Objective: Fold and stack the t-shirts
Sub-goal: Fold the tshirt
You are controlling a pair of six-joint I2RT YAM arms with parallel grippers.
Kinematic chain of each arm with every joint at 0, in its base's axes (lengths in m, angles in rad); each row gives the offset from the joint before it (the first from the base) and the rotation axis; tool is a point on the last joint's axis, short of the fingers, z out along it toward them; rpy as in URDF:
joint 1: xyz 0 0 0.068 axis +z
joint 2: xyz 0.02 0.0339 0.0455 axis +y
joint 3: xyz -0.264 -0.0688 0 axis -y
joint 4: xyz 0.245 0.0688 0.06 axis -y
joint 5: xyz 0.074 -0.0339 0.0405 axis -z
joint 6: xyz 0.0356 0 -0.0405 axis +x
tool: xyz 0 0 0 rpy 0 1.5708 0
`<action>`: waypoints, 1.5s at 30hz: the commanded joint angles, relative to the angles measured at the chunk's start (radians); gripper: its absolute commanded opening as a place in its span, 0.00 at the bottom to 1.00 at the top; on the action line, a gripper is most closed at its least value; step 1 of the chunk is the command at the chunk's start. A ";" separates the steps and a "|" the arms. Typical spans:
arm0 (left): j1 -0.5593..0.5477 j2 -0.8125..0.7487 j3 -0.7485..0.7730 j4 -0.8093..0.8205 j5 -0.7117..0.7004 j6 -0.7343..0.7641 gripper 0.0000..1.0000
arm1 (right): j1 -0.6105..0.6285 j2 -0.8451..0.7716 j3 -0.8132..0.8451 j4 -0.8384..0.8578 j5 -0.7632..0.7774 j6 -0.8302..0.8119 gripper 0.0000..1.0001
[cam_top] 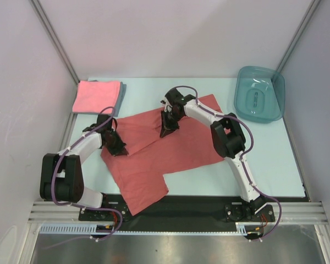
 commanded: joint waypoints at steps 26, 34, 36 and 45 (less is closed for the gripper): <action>0.034 -0.032 0.031 -0.061 -0.035 0.085 0.39 | 0.000 0.025 0.157 -0.162 0.115 -0.086 0.23; 0.034 -0.020 0.188 -0.044 -0.057 0.128 0.30 | -0.032 -0.041 0.224 -0.191 0.212 -0.057 0.40; 0.032 -0.010 0.189 -0.044 -0.012 0.128 0.31 | -0.087 -0.076 0.187 -0.235 0.218 -0.042 0.46; -0.014 -0.012 0.185 0.027 0.020 0.184 0.36 | -0.328 -0.539 -0.415 -0.125 0.283 0.014 0.49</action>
